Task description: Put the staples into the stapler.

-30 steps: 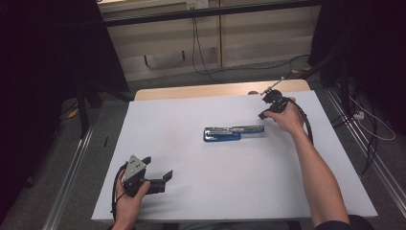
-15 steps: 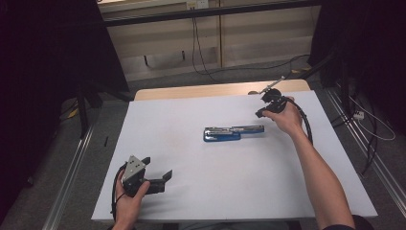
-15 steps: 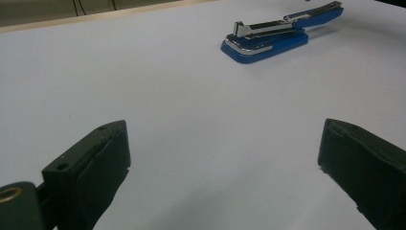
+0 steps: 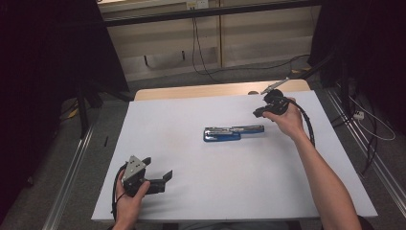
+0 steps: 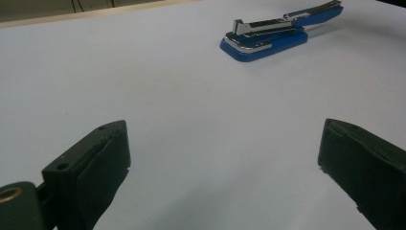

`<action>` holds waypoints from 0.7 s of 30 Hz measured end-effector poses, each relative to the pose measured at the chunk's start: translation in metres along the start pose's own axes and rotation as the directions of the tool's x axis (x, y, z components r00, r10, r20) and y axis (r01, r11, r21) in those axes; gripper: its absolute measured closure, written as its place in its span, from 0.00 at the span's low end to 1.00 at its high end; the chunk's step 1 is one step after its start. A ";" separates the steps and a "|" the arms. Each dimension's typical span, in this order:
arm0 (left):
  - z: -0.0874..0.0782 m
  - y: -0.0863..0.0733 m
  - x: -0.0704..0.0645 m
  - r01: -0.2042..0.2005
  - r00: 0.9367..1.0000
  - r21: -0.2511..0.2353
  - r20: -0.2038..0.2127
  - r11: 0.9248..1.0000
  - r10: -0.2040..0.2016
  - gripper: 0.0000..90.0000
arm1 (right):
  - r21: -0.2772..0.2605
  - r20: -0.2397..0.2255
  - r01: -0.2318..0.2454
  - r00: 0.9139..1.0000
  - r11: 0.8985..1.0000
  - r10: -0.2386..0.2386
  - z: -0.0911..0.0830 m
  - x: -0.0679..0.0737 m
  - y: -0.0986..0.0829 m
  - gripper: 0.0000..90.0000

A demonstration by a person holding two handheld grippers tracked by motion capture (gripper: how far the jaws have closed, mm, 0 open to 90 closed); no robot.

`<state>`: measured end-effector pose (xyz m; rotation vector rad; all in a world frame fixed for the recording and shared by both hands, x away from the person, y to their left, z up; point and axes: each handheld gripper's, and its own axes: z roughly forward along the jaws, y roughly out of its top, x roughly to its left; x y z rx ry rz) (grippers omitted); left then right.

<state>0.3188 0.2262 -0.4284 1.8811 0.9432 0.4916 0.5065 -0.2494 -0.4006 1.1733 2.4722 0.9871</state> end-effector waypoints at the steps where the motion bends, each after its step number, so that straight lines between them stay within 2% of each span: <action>1: 0.000 0.000 0.000 0.003 1.000 0.001 -0.002 1.000 -0.003 0.04 | -0.003 -0.002 0.002 1.000 1.000 -0.002 -0.001 0.001 0.001 0.88; 6: -0.001 0.000 0.000 0.003 1.000 -0.005 0.002 1.000 -0.003 0.04 | -0.021 -0.017 0.009 1.000 1.000 -0.009 -0.004 0.004 0.001 0.88; 11: -0.001 0.000 0.001 0.007 1.000 -0.006 -0.001 1.000 -0.007 0.04 | -0.041 -0.042 0.038 0.998 0.998 -0.040 -0.002 0.009 0.000 0.88; 15: -0.003 0.000 0.002 0.006 1.000 -0.005 -0.009 1.000 -0.006 0.04 | -0.055 -0.052 0.038 0.998 0.998 -0.041 -0.003 0.011 0.000 0.88; 21: -0.003 -0.001 0.004 0.026 1.000 -0.016 -0.001 1.000 -0.026 0.04 | -0.070 -0.068 0.047 0.996 0.996 -0.051 -0.006 0.014 0.001 0.88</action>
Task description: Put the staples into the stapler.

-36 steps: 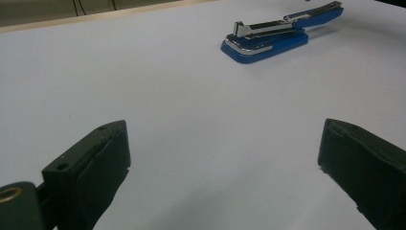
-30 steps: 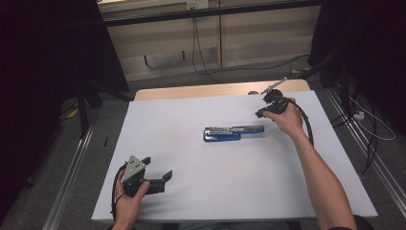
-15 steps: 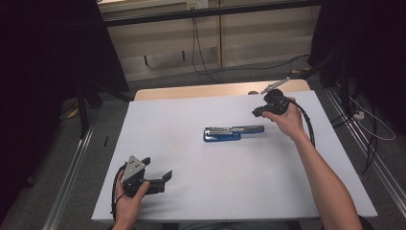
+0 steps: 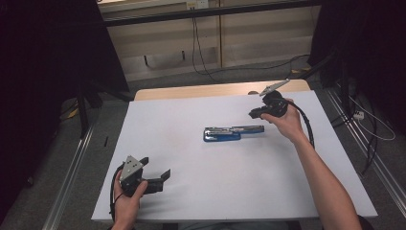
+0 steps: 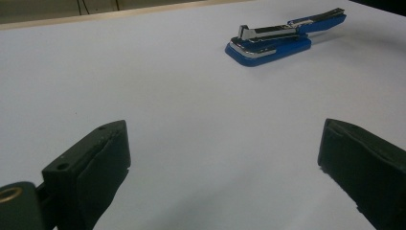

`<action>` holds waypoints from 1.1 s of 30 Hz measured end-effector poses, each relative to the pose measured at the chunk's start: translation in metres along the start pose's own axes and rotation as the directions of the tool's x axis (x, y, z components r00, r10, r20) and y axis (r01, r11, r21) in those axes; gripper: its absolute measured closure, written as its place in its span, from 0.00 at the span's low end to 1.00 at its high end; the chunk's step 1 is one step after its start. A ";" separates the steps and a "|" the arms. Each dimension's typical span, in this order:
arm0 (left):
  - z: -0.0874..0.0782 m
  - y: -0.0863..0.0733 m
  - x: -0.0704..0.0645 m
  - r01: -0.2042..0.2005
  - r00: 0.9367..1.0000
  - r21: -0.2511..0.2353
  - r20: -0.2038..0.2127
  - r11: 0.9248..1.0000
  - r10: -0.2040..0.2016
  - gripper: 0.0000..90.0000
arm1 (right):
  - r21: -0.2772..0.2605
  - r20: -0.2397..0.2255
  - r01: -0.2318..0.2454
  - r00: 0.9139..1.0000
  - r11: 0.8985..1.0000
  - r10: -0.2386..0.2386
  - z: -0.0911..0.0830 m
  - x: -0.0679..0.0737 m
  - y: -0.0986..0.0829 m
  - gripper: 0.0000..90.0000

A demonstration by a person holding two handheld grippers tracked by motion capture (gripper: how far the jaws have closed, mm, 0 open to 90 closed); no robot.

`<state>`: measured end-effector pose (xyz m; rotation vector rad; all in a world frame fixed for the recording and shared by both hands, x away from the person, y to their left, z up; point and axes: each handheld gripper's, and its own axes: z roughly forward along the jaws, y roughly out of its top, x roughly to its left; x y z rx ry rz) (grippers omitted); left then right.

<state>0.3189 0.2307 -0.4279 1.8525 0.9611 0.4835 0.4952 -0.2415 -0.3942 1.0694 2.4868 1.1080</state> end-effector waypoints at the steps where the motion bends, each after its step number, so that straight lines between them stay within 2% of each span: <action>1: 0.000 0.000 -0.001 -0.002 1.000 0.003 0.000 1.000 0.002 0.04 | -0.006 -0.007 -0.005 1.000 1.000 0.005 -0.001 0.000 0.001 0.88; 9: 0.000 0.001 -0.001 -0.013 1.000 0.005 -0.001 1.000 0.013 0.04 | -0.012 -0.024 0.008 1.000 1.000 -0.009 0.001 0.005 0.003 0.88; 33: 0.001 0.001 -0.003 -0.006 1.000 0.000 0.006 1.000 0.006 0.04 | -0.024 -0.065 0.064 0.996 0.998 -0.065 0.008 0.027 0.016 0.88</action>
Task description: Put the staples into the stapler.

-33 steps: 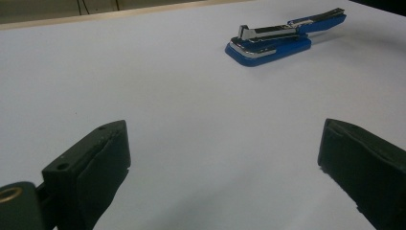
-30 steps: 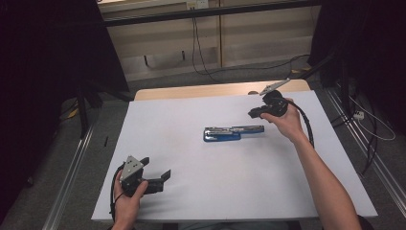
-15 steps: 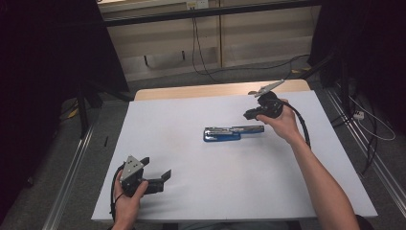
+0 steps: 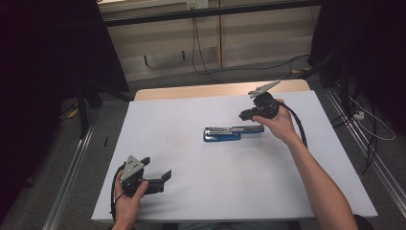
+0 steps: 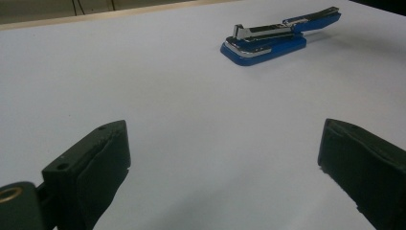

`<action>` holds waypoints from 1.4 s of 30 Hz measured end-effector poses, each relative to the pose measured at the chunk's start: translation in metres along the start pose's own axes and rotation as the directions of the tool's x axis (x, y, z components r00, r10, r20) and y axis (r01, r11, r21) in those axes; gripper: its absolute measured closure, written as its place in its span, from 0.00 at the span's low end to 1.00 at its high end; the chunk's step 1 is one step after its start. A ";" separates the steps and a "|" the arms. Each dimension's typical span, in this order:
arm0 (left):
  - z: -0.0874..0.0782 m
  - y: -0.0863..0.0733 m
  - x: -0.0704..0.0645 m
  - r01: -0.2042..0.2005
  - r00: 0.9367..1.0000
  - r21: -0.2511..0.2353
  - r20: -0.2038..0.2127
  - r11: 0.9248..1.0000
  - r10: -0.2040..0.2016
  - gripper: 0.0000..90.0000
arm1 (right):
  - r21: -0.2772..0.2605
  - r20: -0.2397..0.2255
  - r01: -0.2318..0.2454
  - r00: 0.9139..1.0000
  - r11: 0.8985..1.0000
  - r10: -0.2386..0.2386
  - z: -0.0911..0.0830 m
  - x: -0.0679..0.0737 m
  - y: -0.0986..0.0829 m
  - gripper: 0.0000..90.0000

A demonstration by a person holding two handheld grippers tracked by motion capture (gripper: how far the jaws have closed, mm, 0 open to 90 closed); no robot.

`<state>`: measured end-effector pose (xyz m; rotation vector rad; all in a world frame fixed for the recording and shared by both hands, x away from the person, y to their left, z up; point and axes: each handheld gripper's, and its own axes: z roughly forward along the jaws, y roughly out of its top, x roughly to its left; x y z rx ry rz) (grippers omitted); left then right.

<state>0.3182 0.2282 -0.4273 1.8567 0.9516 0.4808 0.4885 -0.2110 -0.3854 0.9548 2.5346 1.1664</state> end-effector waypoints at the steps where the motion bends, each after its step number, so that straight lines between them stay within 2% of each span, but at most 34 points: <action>1: 0.000 0.000 0.000 -0.005 1.000 0.003 0.000 1.000 0.005 0.04 | 0.005 -0.004 -0.001 1.000 1.000 0.001 0.000 0.001 0.001 0.88; 3: 0.000 0.000 0.000 -0.005 1.000 0.003 0.001 1.000 0.005 0.04 | 0.016 -0.006 0.005 1.000 1.000 -0.005 0.002 0.003 0.003 0.88; 15: -0.001 0.000 0.001 -0.006 1.000 0.000 -0.002 1.000 0.006 0.04 | -0.004 -0.029 0.040 0.999 0.999 -0.040 0.007 0.013 0.017 0.88; 23: 0.000 0.000 -0.001 -0.008 1.000 0.001 0.011 1.000 0.008 0.04 | -0.005 -0.052 0.049 0.997 0.999 -0.049 0.017 0.018 0.027 0.88; 35: -0.002 0.001 -0.005 -0.014 1.000 -0.008 0.019 1.000 0.014 0.04 | -0.017 -0.059 0.088 0.994 0.996 -0.089 0.023 0.026 0.041 0.88; 42: -0.003 0.002 -0.002 -0.003 1.000 -0.023 0.007 1.000 0.003 0.05 | -0.019 -0.064 0.104 0.992 0.994 -0.105 0.029 0.032 0.046 0.88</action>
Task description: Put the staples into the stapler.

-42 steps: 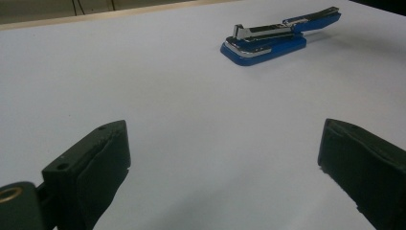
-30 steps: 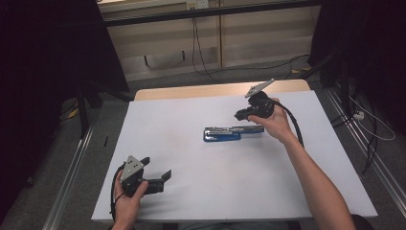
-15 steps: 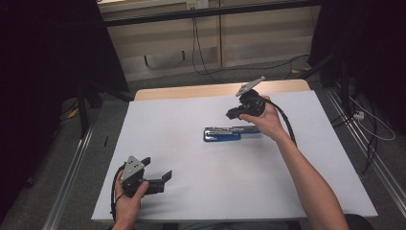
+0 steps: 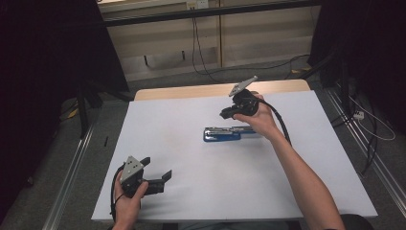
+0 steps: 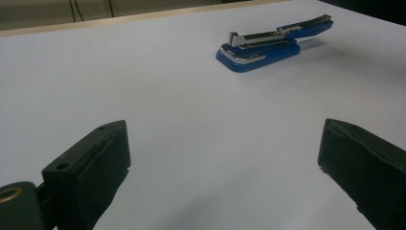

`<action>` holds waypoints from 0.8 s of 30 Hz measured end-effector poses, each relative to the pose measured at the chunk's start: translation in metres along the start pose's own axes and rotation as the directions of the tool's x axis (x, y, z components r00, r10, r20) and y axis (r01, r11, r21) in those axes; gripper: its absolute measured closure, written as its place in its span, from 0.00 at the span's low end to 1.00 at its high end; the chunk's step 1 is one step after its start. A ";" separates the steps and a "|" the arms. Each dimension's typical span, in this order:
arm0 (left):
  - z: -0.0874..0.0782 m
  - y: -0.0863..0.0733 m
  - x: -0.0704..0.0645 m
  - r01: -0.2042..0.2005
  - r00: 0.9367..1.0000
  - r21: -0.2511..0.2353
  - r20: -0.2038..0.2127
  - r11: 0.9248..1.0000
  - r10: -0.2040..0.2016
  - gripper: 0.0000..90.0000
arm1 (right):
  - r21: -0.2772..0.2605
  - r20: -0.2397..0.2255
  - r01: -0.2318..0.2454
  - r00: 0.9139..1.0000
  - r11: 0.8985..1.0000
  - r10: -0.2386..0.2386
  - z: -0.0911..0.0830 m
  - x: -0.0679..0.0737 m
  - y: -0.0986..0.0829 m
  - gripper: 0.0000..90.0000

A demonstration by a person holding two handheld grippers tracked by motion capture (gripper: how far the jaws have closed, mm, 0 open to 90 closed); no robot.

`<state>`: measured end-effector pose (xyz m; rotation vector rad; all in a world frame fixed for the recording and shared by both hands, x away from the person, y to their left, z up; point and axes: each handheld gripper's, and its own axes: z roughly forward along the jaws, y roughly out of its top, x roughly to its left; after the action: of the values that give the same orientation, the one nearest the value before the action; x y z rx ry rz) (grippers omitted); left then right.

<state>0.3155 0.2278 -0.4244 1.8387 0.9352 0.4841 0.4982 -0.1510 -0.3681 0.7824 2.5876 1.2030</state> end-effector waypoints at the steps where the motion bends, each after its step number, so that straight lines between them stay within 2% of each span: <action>1: 0.000 0.000 0.000 0.001 1.000 0.001 0.003 1.000 -0.001 0.05 | 0.001 -0.002 0.003 1.000 1.000 -0.003 0.001 0.001 0.001 0.88; 5: 0.001 0.000 0.000 -0.012 1.000 0.012 0.008 1.000 0.011 0.05 | 0.007 -0.012 0.016 1.000 1.000 -0.016 0.006 0.004 0.005 0.88; 15: 0.001 0.000 0.000 -0.006 1.000 0.014 0.006 1.000 0.006 0.05 | 0.025 -0.036 0.019 0.999 0.999 -0.019 0.014 0.003 0.011 0.88; 24: 0.001 0.000 0.001 -0.008 1.000 0.018 0.009 1.000 0.008 0.05 | 0.044 -0.071 0.049 0.996 0.998 -0.046 0.027 0.010 0.014 0.88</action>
<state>0.3168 0.2276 -0.4254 1.8602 0.9296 0.4736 0.5053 -0.1206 -0.3744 0.6950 2.6826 1.1823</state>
